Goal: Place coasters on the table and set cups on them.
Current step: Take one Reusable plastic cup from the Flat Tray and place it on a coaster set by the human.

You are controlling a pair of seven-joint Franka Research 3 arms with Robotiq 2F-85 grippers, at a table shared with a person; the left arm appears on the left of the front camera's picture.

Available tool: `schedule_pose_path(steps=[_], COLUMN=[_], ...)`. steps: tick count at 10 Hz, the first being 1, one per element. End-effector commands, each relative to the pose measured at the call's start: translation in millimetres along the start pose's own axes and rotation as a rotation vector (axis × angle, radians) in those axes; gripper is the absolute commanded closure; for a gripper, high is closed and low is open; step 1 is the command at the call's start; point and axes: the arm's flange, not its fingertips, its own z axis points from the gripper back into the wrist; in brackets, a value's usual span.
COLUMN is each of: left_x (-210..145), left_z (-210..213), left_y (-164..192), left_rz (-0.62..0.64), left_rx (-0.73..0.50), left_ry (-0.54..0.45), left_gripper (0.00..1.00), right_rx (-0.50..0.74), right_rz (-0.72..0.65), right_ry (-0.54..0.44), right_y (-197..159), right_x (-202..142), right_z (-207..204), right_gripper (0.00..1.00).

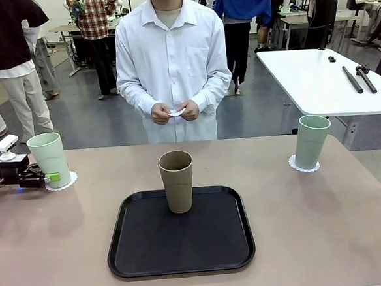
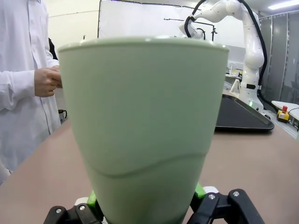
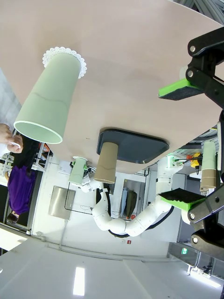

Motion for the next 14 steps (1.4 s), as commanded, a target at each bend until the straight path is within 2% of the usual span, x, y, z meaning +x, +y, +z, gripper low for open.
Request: schedule_pose_path(steps=[1, 2, 3, 7, 14], left_x=[-2, -2, -2, 11, 20], left_z=[2, 2, 2, 4, 12], left_y=[1, 1, 0, -1, -1], left_rz=[-0.048, -0.046, -0.05, -0.074, -0.065], left_rx=[-0.033, -0.039, -0.042, -0.044, -0.053], left_ry=[0.013, 0.016, 0.019, 0.035, 0.192], left_gripper=[0.18, 0.16, 0.0, 0.0, 0.0], right_rx=[-0.003, -0.003, -0.003, -0.003, -0.003], right_rz=[-0.014, -0.014, -0.014, -0.014, -0.014], right_ry=[0.002, 0.002, 0.002, 0.002, 0.002], right_y=[2, 2, 2, 2, 2], right_x=[1, 1, 1, 1, 1], right_z=[-1, -1, -1, -1, -1], right_gripper=[0.0, 0.0, 0.0, 0.0, 0.0])
